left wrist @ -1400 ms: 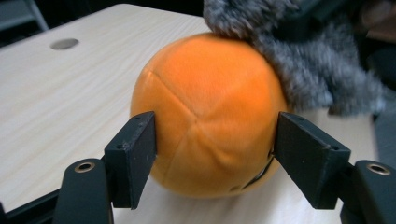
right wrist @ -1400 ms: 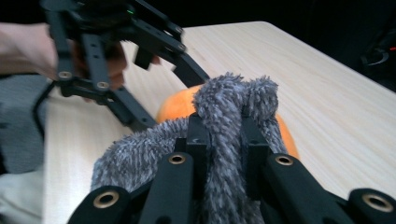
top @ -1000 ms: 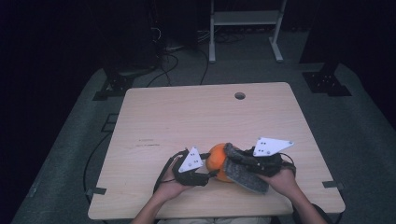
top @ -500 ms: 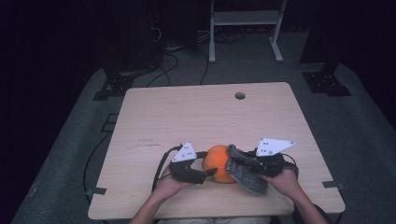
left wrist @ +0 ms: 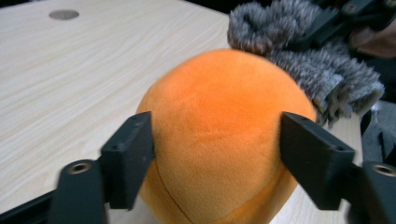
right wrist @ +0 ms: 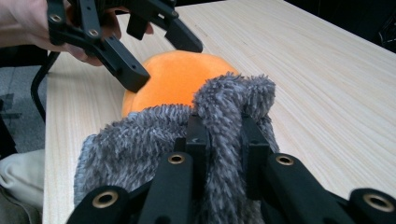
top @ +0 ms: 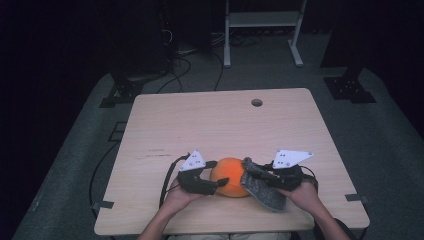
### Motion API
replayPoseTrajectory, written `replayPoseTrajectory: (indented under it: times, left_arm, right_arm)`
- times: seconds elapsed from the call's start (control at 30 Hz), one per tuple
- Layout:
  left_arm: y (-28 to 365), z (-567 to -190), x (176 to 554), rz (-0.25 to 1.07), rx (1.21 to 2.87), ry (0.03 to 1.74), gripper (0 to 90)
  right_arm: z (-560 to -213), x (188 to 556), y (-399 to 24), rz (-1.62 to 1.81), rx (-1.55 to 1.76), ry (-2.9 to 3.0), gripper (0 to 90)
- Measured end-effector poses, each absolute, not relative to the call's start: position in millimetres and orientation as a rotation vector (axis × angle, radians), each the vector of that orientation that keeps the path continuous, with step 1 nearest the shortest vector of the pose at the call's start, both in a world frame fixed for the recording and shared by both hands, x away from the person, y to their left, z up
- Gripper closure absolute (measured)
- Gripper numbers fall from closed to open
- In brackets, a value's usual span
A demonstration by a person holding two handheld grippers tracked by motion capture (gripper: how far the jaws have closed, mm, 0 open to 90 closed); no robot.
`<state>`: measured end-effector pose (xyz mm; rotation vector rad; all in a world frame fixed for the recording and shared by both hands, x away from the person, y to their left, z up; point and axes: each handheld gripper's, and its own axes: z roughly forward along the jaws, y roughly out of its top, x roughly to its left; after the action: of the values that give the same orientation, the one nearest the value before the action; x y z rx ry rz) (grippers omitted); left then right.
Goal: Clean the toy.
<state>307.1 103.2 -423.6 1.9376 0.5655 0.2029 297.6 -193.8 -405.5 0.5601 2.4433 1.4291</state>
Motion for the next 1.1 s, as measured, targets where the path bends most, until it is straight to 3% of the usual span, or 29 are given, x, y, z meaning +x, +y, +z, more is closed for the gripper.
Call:
replayPoseTrajectory:
  times: [0.07, 0.17, 0.53, 0.63, 0.87, 0.97, 1.1]
  left_arm:
    - [98, -421, 305, 0.213, 1.923, 0.54, 18.9]
    - [93, -423, 303, 0.284, 2.0, 0.533, 23.3]
    - [105, -430, 311, 0.233, 1.969, 0.656, 25.6]
    - [107, -430, 310, 0.23, 1.973, 0.647, 25.6]
    - [106, -429, 298, 0.252, 2.04, 0.531, 26.9]
    - [110, -422, 297, 0.23, 2.038, 0.463, 19.5]
    - [107, -422, 313, 0.17, 2.014, 0.531, 11.2]
  right_arm:
    - [-404, 296, -188, 1.434, 0.536, 2.44, 77.2]
    - [-404, 294, -179, 1.468, 0.474, 2.457, 76.9]
    - [-406, 291, -184, 1.519, 0.482, 2.482, 76.9]
    - [-408, 290, -174, 1.474, 0.439, 2.504, 76.8]
    - [-418, 304, -196, 1.434, 0.606, 2.51, 76.6]
    - [-419, 299, -191, 1.427, 0.545, 2.525, 76.5]
    - [-418, 298, -186, 1.461, 0.462, 2.554, 76.4]
